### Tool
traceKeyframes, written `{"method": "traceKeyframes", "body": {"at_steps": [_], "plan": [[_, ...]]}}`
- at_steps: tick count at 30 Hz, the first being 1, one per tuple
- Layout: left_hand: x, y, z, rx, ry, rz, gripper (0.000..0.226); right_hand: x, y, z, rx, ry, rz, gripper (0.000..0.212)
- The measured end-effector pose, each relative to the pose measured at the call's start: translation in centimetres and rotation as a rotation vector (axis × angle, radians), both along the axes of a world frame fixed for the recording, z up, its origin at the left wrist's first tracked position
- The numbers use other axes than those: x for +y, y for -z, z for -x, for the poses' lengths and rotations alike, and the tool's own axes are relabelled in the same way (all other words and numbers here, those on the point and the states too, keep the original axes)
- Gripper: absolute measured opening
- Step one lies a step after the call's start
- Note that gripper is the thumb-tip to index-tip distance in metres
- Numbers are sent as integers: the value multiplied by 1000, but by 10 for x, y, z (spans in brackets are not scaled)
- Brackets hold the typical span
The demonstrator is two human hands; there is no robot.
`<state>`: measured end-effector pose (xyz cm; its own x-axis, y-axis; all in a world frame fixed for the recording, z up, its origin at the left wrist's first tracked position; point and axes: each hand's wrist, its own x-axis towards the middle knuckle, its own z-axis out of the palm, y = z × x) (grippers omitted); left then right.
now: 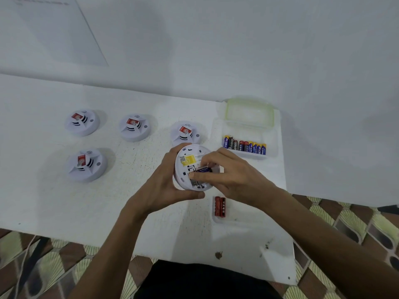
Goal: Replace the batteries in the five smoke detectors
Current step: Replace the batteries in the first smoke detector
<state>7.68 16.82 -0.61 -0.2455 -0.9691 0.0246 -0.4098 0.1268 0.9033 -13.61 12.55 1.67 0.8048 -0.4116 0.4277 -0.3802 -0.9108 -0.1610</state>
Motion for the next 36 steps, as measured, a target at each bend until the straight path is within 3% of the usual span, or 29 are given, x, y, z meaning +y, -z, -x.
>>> {"method": "traceKeyframes", "body": {"at_steps": [4,7,12,14,18,21,25,31,36], "plan": [[2,-2,-1,21,-20,12,95,-2,0,-3,-25,-3,-44,29],[3,-3,-1,70,0,-4,98,-3,-4,-4,-195,48,-246,32],[1,-3,-1,71,-25,-4,97,-30,-12,1,-527,395,-432,23],[1,-3,-1,73,-31,-6,97,-55,-7,11,-466,596,-493,20],[0,-2,-1,69,-33,-20,97,-101,14,30,24,812,-648,24],[-1,-2,-1,50,-33,-20,97,-119,27,28,267,833,-682,39],[-3,0,-1,36,-46,-25,95,-125,40,18,416,801,-669,51],[-4,6,-4,34,-58,-31,94,-123,41,14,382,779,-613,32],[-5,5,-5,38,-71,-24,94,-121,47,22,117,733,-693,24]]}}
